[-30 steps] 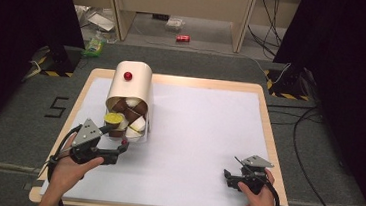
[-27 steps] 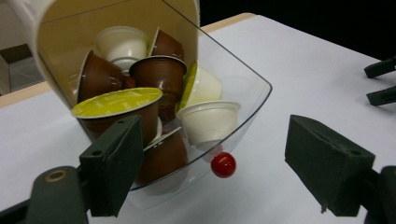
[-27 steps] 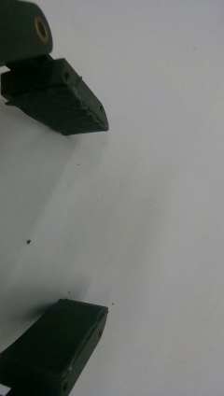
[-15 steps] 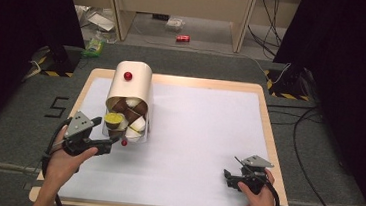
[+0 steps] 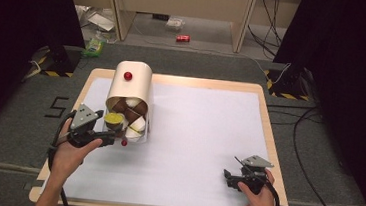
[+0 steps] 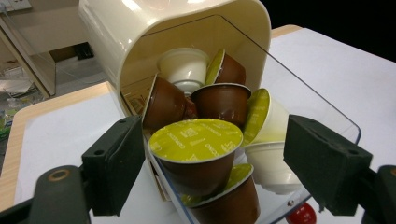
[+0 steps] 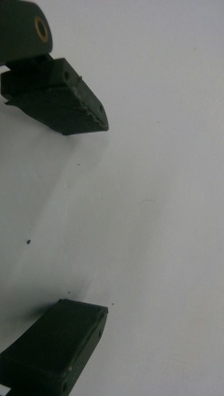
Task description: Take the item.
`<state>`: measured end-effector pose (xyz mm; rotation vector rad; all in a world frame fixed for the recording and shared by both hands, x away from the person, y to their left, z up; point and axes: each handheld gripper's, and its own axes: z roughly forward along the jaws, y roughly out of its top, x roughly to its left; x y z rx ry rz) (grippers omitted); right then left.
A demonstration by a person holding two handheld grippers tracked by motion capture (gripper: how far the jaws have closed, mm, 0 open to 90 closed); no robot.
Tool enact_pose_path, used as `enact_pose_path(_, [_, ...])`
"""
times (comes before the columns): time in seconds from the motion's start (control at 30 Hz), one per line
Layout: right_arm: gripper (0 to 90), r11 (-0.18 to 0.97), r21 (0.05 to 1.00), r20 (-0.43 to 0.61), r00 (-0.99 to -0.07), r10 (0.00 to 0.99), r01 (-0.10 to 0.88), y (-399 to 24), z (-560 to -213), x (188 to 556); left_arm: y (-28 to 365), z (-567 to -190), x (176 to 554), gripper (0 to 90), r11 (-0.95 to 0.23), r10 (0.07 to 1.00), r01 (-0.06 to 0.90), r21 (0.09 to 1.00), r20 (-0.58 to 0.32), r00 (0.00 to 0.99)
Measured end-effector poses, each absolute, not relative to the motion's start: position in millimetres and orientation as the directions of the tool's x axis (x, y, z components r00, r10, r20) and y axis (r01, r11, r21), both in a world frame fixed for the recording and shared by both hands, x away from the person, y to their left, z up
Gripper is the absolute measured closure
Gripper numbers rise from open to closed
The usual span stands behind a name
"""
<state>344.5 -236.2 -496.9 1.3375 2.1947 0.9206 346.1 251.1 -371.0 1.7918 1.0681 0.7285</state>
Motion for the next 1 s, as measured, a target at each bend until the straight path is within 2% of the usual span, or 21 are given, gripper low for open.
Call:
enact_pose_path(0.6, [10.9, 0.322, 0.715, -0.005, -0.456, 0.89, 0.62, -236, -497, 344, 243, -375, 359, 26.8, -0.249, 0.9, 0.358, 0.9, 0.078, 0.428])
enact_pose_path(1.0, [10.8, 0.322, 0.715, -0.005, -0.457, 0.89, 0.621, -236, -497, 344, 233, -383, 361, 33.1, -0.285, 0.881, 0.374, 0.883, 0.088, 0.464])
